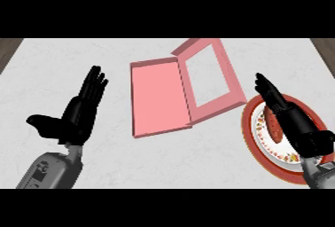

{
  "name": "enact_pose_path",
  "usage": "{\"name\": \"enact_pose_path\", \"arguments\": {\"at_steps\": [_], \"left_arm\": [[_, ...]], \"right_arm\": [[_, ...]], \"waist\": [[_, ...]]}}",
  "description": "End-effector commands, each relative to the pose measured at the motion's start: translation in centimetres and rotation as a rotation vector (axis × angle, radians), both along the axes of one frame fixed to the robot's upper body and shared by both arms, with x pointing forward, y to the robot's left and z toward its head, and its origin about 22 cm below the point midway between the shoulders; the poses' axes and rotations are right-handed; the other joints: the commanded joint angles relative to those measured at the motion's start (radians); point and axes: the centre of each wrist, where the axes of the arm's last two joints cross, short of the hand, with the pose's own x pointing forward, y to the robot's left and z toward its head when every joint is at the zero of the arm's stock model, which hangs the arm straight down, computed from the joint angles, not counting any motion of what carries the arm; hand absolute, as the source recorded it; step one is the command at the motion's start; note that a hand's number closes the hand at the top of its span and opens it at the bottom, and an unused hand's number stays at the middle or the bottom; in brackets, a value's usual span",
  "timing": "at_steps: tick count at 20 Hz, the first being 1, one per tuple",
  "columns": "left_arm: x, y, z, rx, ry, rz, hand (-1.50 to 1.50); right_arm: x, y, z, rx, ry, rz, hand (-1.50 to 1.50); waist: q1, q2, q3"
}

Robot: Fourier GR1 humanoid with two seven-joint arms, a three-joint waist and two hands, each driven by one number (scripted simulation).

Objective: Pick the sweet potato from the plate and place it in the cardboard box

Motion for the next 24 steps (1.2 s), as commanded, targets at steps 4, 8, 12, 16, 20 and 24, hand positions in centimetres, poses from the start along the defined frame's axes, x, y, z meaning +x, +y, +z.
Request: {"name": "enact_pose_path", "arguments": {"at_steps": [4, 8, 12, 16, 20, 24], "left_arm": [[-1.0, 4.7, -2.6, 0.264, 0.083, 0.138, 0.00], [-2.5, 6.8, -3.9, 0.367, 0.181, 0.165, 0.00], [-2.4, 7.9, -3.9, 0.375, 0.205, 0.184, 0.00], [-1.7, 7.5, -2.7, 0.386, 0.199, 0.194, 0.00], [-3.4, 8.3, -3.2, 0.395, 0.195, 0.185, 0.00], [-3.2, 7.0, -3.4, 0.366, 0.197, 0.168, 0.00]], "right_arm": [[3.7, -3.2, 4.0, 0.310, -0.238, -0.169, -1.50], [3.0, -11.2, 3.5, -0.210, -0.222, -0.559, 1.50], [3.0, -9.3, -2.9, 0.308, -0.210, -0.736, -1.50], [3.0, -13.4, -3.9, 0.187, -0.252, -0.602, -1.50], [1.2, -16.5, -2.2, -0.182, -0.107, -0.500, -1.50], [2.8, -17.6, 2.8, -0.385, 0.003, -0.400, -1.50]], "waist": [[0.028, -0.004, 0.002], [0.031, 0.005, -0.005], [0.017, -0.002, 0.002], [0.016, -0.007, -0.001], [0.025, -0.007, -0.002], [0.029, -0.006, -0.003]]}}
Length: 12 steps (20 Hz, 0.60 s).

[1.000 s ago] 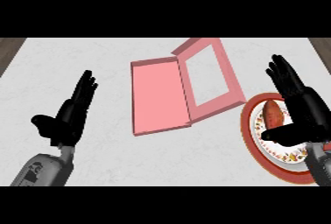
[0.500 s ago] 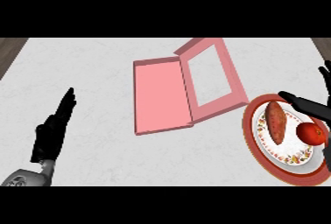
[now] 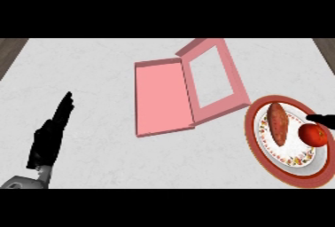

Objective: Pick the sweet potato from the plate and place it in the cardboard box

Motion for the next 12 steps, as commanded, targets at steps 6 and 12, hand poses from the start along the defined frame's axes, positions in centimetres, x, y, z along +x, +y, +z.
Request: {"name": "enact_pose_path", "arguments": {"at_steps": [6, 12], "left_arm": [[-0.7, -1.2, -1.2, 0.003, -0.004, -0.014, 0.00], [-0.1, -0.8, -0.1, 0.015, 0.000, 0.018, 0.00]], "right_arm": [[0.5, -0.7, 5.1, -0.371, 0.507, 0.213, -1.50], [1.1, 2.6, 4.5, -0.371, 0.648, 0.319, -1.50]], "waist": [[0.012, 0.001, -0.002], [-0.006, -0.002, 0.000]]}}
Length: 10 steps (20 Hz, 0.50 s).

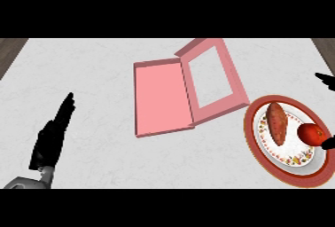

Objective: Pick the sweet potato from the plate and place it in the cardboard box

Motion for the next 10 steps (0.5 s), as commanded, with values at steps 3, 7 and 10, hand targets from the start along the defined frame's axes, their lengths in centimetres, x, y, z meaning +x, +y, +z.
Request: {"name": "enact_pose_path", "arguments": {"at_steps": [3, 7, 10], "left_arm": [[-0.3, 0.3, 0.3, -0.005, 0.000, 0.004, 0.00], [0.1, -1.2, 0.4, 0.001, 0.002, 0.004, 0.00], [-1.6, -0.1, 0.5, -0.011, 0.007, -0.003, 0.00]], "right_arm": [[0.2, 5.5, -1.5, -0.063, 0.104, 0.008, -1.50], [1.0, 4.8, -1.4, -0.074, 0.117, -0.043, -1.50], [0.7, 4.5, -4.0, -0.092, 0.148, -0.054, -1.50]], "waist": [[-0.005, -0.001, 0.001], [-0.006, 0.000, 0.001], [-0.003, 0.000, 0.002]]}}
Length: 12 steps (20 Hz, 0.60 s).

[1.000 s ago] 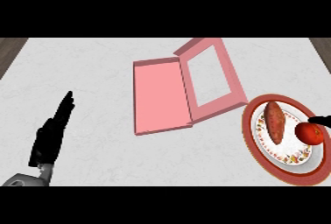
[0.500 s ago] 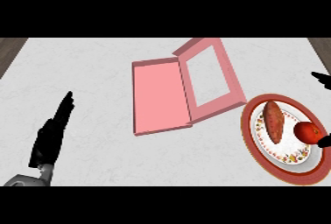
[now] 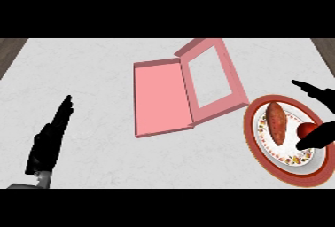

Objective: Pick the sweet potato from the plate and place it in the cardboard box

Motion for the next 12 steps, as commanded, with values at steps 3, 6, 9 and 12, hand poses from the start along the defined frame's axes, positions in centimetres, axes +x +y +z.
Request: {"name": "enact_pose_path", "arguments": {"at_steps": [3, 6, 9, 12], "left_arm": [[-0.1, -0.1, -0.4, -0.010, 0.000, 0.015, 0.00], [1.5, -0.5, -0.7, 0.000, -0.016, 0.015, 0.00], [-0.8, -0.1, -1.9, -0.010, -0.006, 0.021, 0.00], [-0.7, 1.5, -2.0, 0.006, 0.009, 0.006, 0.00]], "right_arm": [[-1.5, 0.4, -2.8, -0.053, 0.036, -0.025, -1.50], [-0.5, 0.2, -3.0, -0.062, 0.074, -0.018, -1.50], [-0.5, 3.2, -2.5, -0.053, 0.055, -0.021, -1.50], [0.0, 1.5, -2.3, -0.048, 0.067, -0.034, -1.50]], "waist": [[-0.005, 0.000, 0.000], [-0.005, 0.001, 0.000], [-0.002, 0.000, 0.000], [-0.002, 0.001, 0.000]]}}
